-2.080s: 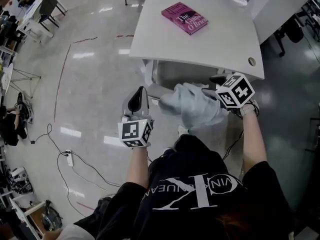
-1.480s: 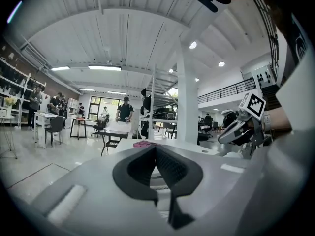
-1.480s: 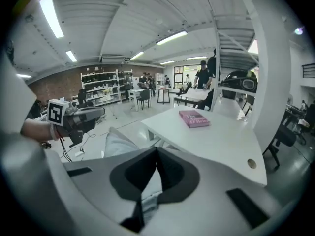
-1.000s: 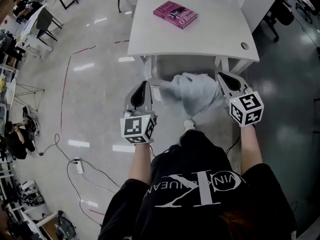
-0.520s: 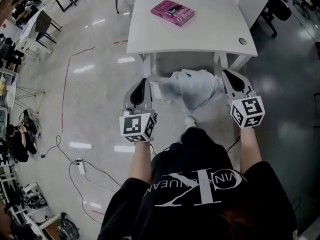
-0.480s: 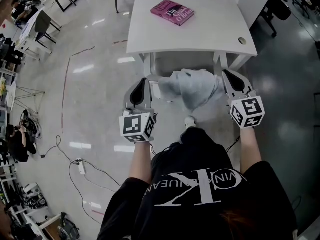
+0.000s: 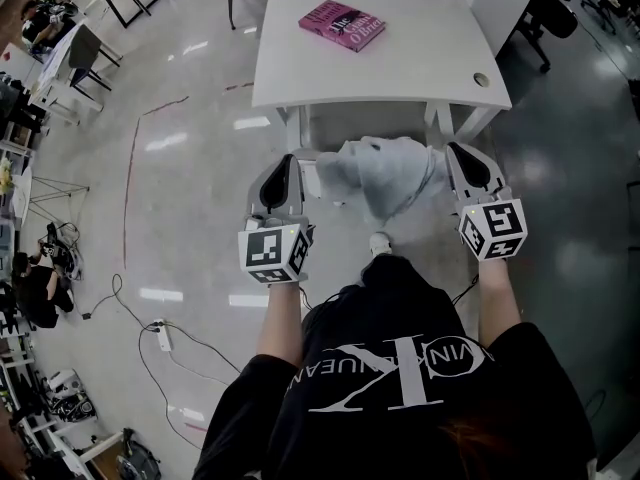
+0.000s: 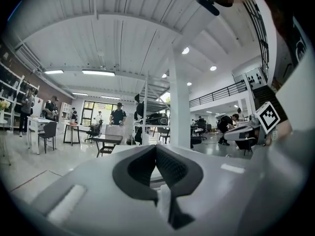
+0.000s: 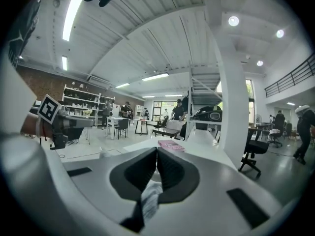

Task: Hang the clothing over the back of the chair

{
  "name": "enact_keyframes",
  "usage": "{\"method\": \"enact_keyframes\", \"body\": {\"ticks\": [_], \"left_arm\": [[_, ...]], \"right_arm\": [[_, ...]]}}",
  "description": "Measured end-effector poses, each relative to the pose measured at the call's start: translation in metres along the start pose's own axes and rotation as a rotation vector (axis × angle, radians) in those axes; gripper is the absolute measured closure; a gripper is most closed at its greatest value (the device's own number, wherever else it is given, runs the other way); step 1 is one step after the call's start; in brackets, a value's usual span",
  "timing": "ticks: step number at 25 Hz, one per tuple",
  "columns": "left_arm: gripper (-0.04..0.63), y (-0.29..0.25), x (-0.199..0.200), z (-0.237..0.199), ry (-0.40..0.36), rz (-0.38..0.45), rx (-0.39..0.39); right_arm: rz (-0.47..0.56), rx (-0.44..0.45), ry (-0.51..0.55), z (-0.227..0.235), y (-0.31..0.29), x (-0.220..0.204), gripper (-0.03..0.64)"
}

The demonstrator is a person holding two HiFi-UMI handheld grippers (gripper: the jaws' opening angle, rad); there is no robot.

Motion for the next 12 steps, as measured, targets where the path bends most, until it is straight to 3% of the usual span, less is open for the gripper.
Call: {"method": "enact_keyframes", "body": {"ticks": [12], "left_arm": [[0.584,0.0064,-0.002,-0.0007,0.002,-0.008,0.004]], "right_arm": [[0.058,-0.035,-0.033,-0.0023,0.0101,-0.0027,0.601]]}}
Point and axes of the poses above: the fingertips, and each gripper's own axes: y backward along the fingers, z to its right, x out of its top, the point moved 7 cm from there along y, backward along the fingers, and after that the axes turned 15 degrees about -y, right-handed, at the moved point
